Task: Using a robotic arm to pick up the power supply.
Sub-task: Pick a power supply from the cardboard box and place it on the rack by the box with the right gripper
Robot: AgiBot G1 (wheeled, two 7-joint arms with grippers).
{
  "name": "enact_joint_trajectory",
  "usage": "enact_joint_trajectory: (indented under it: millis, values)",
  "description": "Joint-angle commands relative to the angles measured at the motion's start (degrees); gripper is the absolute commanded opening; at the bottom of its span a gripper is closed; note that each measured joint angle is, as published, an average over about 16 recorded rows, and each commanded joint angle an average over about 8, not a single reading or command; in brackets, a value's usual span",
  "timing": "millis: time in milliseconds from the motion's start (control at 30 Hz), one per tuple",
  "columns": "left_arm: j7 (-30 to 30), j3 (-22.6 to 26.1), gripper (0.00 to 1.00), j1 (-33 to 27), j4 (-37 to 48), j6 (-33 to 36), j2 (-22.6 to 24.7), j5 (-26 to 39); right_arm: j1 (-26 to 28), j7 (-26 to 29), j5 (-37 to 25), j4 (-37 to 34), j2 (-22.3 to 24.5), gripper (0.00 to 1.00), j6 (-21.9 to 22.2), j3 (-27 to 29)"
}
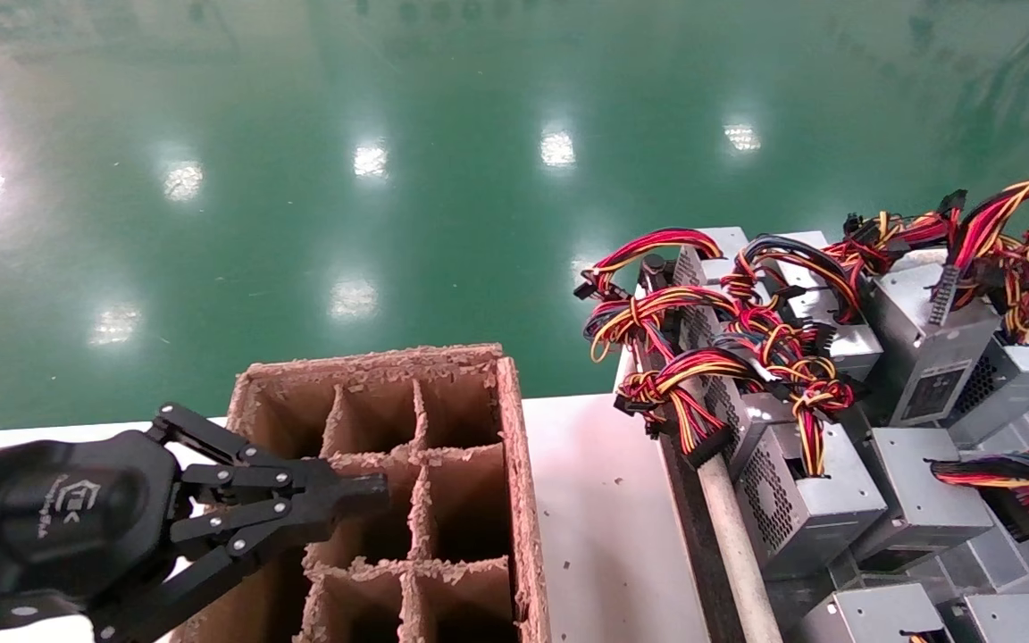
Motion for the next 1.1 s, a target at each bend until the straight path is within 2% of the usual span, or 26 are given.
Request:
enact_joint_trajectory:
  millis: [33, 667, 1000, 1033, 1100]
  values:
    - [0.0, 0.0, 0.0, 0.0, 0.0, 0.0, 0.0, 0.0, -0.7, -0.3, 0.7, -0.5, -0.2, 0.0, -0.6, 0.0]
    - [0.0, 0.0, 0.0, 0.0, 0.0, 0.0, 0.0, 0.0, -4.2, -0.7, 4.4, -3.0, -2.9, 0.0, -3.2, 0.5]
    - [0.0, 0.0, 0.0, 0.0, 0.0, 0.0, 0.0, 0.0, -6.9, -0.4, 5.7, -4.9, -1.8, 0.0, -3.7, -0.2]
    - [0.0, 0.0, 0.0, 0.0, 0.0, 0.0, 0.0, 0.0, -7.0, -0.4, 5.8, -5.1, -1.6, 0.03, -3.8, -0.3]
    - [0.0, 0.0, 0.0, 0.0, 0.0, 0.0, 0.0, 0.0, -7.1, -0.4, 5.9, -5.4, -1.3, 0.28, -3.9, -0.3]
